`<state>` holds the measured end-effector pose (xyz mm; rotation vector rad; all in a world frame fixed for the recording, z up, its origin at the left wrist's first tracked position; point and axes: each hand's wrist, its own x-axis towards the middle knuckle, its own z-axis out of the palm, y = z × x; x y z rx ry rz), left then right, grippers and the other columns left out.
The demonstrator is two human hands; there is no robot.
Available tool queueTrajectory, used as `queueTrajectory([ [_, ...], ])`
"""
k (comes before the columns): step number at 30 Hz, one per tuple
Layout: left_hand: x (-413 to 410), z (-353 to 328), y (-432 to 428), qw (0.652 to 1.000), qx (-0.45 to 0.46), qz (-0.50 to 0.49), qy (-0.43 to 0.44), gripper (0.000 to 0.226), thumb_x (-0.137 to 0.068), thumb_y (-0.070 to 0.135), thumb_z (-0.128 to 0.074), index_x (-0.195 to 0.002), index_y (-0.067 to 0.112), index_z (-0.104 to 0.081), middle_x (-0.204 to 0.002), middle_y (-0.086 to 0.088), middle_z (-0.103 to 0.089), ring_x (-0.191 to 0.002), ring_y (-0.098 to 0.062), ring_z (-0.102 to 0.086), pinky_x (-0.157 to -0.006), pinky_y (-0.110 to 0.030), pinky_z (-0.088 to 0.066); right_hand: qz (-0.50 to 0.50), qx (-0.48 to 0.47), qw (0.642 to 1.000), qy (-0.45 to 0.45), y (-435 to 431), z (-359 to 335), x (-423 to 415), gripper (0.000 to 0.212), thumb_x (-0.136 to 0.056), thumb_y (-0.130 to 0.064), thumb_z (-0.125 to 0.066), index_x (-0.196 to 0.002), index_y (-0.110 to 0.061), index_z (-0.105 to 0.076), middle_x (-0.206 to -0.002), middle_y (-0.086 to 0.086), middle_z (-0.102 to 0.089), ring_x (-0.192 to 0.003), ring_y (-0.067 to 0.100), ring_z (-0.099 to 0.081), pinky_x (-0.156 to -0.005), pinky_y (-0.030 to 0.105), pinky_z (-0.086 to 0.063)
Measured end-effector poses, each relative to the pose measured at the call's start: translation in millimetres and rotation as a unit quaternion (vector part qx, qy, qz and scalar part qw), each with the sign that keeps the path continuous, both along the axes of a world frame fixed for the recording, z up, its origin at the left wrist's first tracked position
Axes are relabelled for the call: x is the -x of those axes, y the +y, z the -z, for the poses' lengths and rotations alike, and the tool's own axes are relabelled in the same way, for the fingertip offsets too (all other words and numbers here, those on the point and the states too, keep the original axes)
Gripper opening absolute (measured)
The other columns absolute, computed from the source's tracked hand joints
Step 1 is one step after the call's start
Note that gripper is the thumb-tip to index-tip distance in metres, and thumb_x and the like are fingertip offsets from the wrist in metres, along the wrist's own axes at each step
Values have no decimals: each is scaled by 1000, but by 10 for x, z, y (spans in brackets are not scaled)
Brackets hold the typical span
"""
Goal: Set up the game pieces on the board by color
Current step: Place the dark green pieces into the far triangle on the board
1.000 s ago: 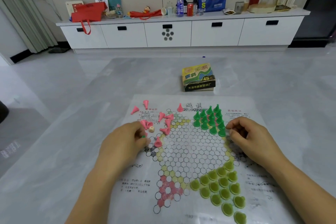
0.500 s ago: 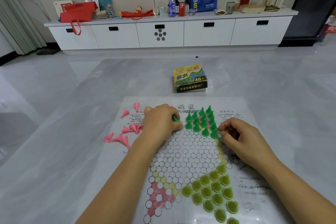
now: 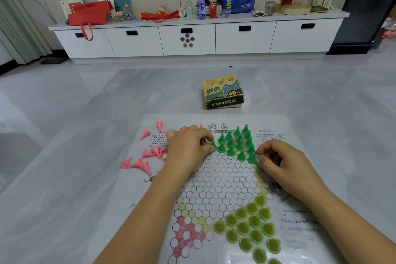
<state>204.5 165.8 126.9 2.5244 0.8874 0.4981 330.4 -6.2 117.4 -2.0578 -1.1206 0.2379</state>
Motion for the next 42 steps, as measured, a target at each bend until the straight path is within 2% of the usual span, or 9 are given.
queueTrajectory([
  [11, -63, 35, -22, 999, -31, -12, -3, 17, -82, 35, -61, -96, 29, -68, -101, 8, -64, -101, -13, -47, -77, -29, -14, -1, 8, 1000, 1, -1, 1, -5, 15, -83, -14, -59, -82, -29, -57, -71, -10, -57, -70, -4, -50, -61, 10, -39],
  [16, -69, 36, -24, 999, -33, -7, 1, 18, -83, 35, -60, -99, 29, -67, -103, 8, -64, -103, -13, -48, -81, -30, -16, -3, 7, 1000, -1, 4, 1, -1, 15, -82, -15, -61, -79, -30, -57, -70, -11, -56, -68, -5, -50, -61, 9, -40],
  [20, -68, 39, -30, 999, -35, -7, 0, 17, -84, 34, -60, -98, 28, -67, -102, 8, -64, -102, -13, -48, -82, -30, -17, -6, 8, 1000, -2, 5, -3, 7, 15, -81, -20, -64, -78, -32, -55, -69, -10, -57, -65, -1, -51, -55, 15, -37],
  [23, -67, 45, -31, 999, -32, -9, -2, 16, -84, 32, -60, -97, 28, -67, -101, 7, -64, -102, -14, -48, -82, -30, -17, -6, 10, 1000, -9, 8, 2, 12, 16, -80, -23, -65, -77, -34, -54, -69, -10, -57, -62, 5, -51, -57, 19, -38],
  [33, -61, 31, -44, 999, -32, -9, -2, 18, -82, 32, -62, -99, 26, -66, -98, 8, -62, -99, -12, -48, -83, -29, -17, -2, 13, 1000, -15, 17, 14, 13, 16, -77, -26, -69, -80, -32, -54, -71, -8, -57, -64, 6, -50, -60, 25, -42],
  [38, -43, 33, -27, 999, -28, -21, -12, 20, -86, 22, -54, -104, 26, -63, -96, 10, -62, -98, -10, -49, -82, -27, -17, -1, 14, 1000, -6, 16, 8, 13, 16, -77, -25, -69, -79, -32, -55, -71, -8, -58, -62, 6, -50, -59, 24, -42],
  [42, -14, 35, 26, 998, -18, -46, -45, 22, -87, 17, -47, -102, 23, -63, -101, 8, -63, -98, -12, -51, -79, -24, -14, 6, -8, 1000, 30, 14, 4, 9, 15, -82, -17, -61, -78, -31, -56, -69, -8, -58, -62, 2, -50, -57, 21, -40],
])
